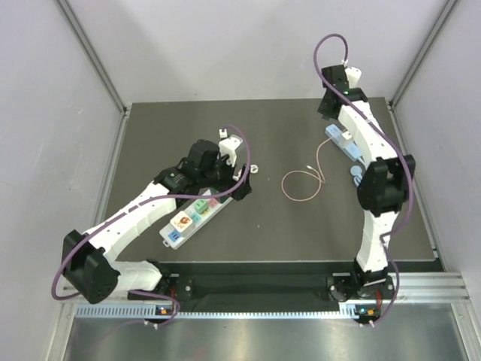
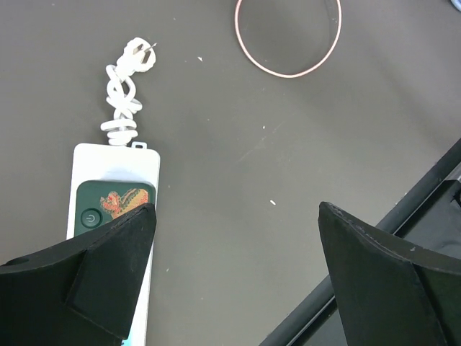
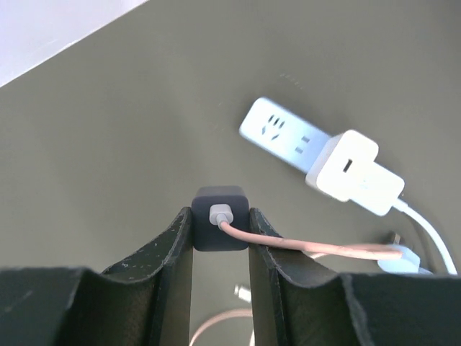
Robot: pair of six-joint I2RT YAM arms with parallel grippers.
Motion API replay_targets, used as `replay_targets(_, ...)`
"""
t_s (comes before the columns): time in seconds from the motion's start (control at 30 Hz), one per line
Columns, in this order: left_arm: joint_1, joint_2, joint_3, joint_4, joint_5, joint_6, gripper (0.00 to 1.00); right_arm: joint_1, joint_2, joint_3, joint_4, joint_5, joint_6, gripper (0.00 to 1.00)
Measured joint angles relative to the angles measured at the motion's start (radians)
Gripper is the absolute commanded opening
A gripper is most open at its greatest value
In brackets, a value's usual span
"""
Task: Insert the plug
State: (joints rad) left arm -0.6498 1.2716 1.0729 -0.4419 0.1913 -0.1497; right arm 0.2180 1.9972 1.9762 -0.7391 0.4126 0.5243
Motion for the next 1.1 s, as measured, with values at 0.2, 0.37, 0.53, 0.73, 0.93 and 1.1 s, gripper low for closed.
replay_targets(0.2,0.0,0.0,0.0,0.0,-0.005,0.0,0.99,-0.005,0.219,0.175,-0.042,0.116,0.072,0.0)
replay_targets(0.37,0.0,0.0,0.0,0.0,-0.006,0.0,0.98,-0.028,0.3,0.206,-0.065,0.169,0.143,0.0)
replay_targets(0.53,0.0,0.005,0.0,0.0,-0.002,-0.001,0.98,-0.06,0.329,0.206,-0.068,0.19,0.189,0.0)
replay_targets(0.73,0.0,0.032,0.0,0.0,0.002,-0.001,0.98,-0.077,0.368,0.22,-0.056,0.209,0.231,0.0)
replay_targets(0.93,0.0,0.042,0.0,0.0,0.002,-0.001,0.98,-0.079,0.373,0.219,-0.057,0.227,0.249,0.0)
replay_targets(1.1,0.0,0.043,0.0,0.0,0.007,-0.002,0.99,-0.079,0.357,0.152,-0.024,0.253,0.256,0.0)
